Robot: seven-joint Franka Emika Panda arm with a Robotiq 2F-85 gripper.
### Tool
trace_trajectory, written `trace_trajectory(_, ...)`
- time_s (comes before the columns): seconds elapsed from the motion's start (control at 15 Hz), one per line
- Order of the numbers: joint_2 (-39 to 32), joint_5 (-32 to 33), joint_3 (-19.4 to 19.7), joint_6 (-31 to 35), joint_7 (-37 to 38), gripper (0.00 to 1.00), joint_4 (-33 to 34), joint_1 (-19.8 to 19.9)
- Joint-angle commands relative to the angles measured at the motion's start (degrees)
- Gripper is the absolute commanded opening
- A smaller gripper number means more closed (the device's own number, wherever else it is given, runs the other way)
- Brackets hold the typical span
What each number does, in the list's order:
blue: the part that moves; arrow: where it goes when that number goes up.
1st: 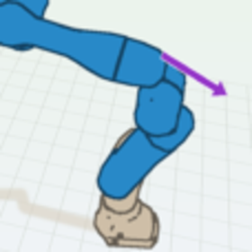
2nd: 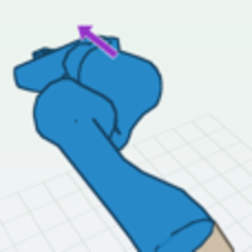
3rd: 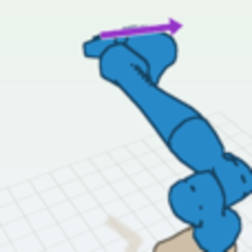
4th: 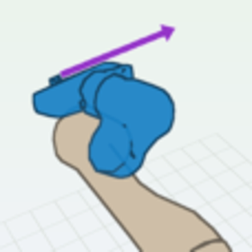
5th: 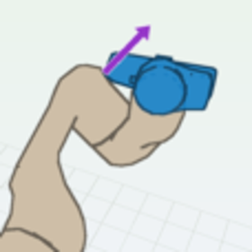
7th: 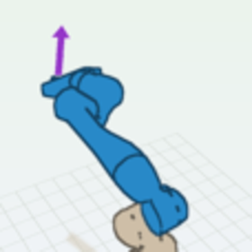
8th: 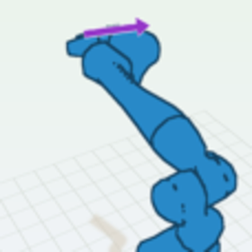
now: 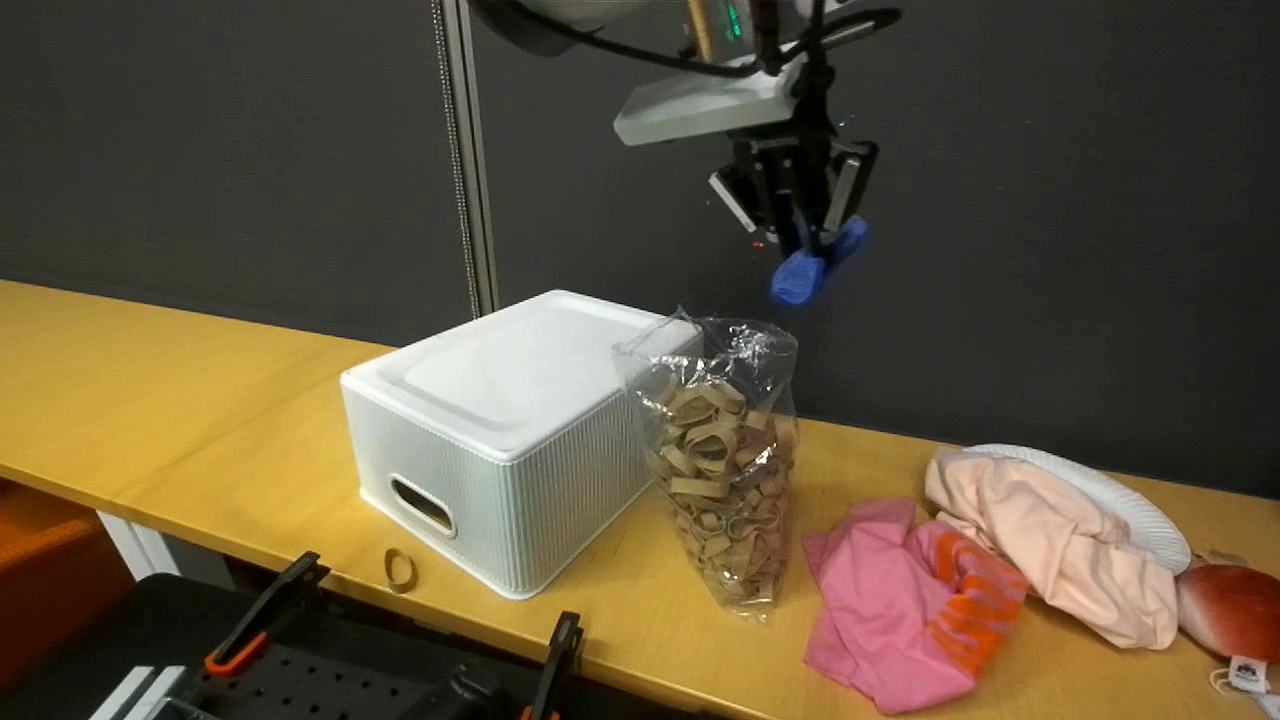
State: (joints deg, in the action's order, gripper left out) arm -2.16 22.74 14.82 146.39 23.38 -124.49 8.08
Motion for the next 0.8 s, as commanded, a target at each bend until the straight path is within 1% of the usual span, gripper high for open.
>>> trace_trajectory(0.0, -2.2, -9.0, 0.7, 2.3, -6.7, 0.07, 0.8, 3.9)
trace_trajectory(0.07, -2.8, -15.0, 0.2, 2.6, -10.9, 0.07, 0.8, 4.6)
trace_trajectory(0.13, -2.5, -19.7, -0.3, 3.3, -13.6, 0.07, -0.4, 4.9)
trace_trajectory(0.27, -2.5, -29.5, -6.7, 2.7, -20.2, 0.07, -1.4, 10.8)
trace_trajectory(0.33, -3.4, -34.4, -9.0, 2.1, -23.3, 0.07, -0.8, 12.8)
trace_trajectory(0.4, -4.9, -39.2, -10.0, 1.6, -26.8, 0.07, 0.0, 14.1)
trace_trajectory(0.47, -6.6, -44.1, -9.6, 1.7, -30.7, 0.07, 0.6, 14.5)
trace_trajectory(0.53, -7.6, -48.1, -6.7, 1.2, -33.7, 0.07, 1.0, 12.7)
trace_trajectory(0.67, -9.5, -53.3, -5.9, 1.1, -38.2, 0.07, 1.6, 14.4)
trace_trajectory(0.73, -10.6, -54.6, -5.2, 1.1, -39.1, 0.07, 2.2, 15.1)
